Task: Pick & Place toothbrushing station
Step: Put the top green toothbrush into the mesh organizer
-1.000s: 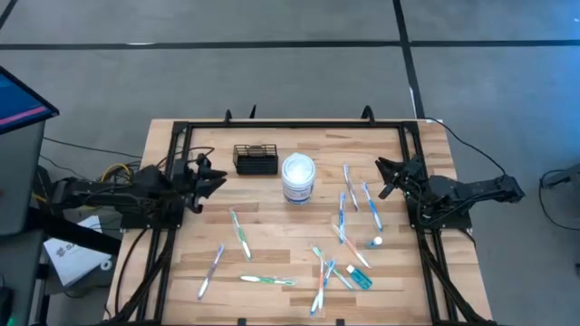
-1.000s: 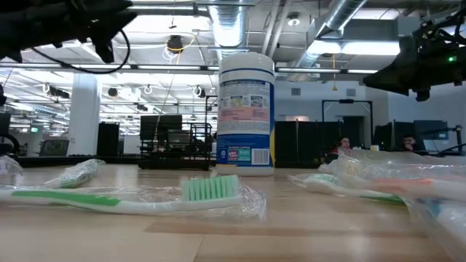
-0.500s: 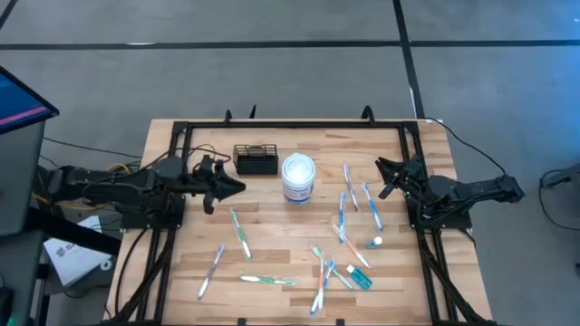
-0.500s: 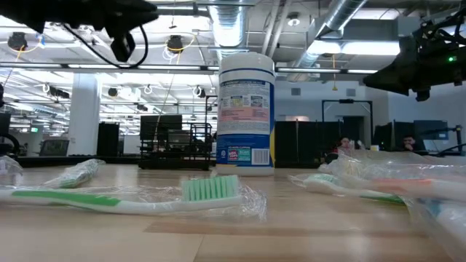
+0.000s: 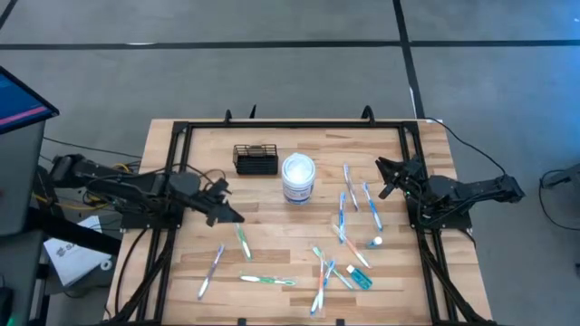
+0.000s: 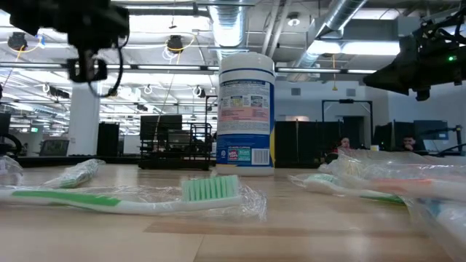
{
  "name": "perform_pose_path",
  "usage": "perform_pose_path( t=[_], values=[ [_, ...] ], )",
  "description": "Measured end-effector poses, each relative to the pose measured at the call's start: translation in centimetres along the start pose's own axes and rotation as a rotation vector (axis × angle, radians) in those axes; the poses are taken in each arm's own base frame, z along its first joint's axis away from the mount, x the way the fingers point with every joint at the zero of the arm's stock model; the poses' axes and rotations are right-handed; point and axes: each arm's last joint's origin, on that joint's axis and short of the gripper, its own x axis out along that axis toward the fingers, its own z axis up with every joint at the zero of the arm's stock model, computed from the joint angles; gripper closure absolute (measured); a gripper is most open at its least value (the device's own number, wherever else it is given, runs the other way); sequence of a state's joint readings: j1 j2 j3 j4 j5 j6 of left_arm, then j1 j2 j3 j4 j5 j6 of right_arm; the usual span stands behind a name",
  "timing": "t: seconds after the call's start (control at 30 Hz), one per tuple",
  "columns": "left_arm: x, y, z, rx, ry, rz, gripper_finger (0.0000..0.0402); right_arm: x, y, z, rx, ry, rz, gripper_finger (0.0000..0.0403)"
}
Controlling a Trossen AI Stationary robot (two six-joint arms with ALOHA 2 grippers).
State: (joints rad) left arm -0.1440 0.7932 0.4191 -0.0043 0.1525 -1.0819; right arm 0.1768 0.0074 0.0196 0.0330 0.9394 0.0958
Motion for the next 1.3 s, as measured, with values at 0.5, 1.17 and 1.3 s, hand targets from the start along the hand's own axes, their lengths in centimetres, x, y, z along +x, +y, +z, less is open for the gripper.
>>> perform_pose_path(
  t=[0.5, 1.17, 1.3],
  values=[
    [2.4, -0.7, -1.6, -0.255, 0.174, 0.384, 0.0402, 0.0, 0.0, 0.0, -0.040, -0.003, -0.001, 0.0334],
    [2.3, 0.2, 0.4, -0.465, 0.196, 0.719, 0.0380, 0.0, 0.0, 0.2, -0.063, -0.012, -0.005, 0.0334],
    [2.2, 1.5, -0.3, -0.473, 0.193, 0.768, 0.0361, 0.0, 0.0, 0.2, -0.064, -0.012, -0.005, 0.0334]
  ],
)
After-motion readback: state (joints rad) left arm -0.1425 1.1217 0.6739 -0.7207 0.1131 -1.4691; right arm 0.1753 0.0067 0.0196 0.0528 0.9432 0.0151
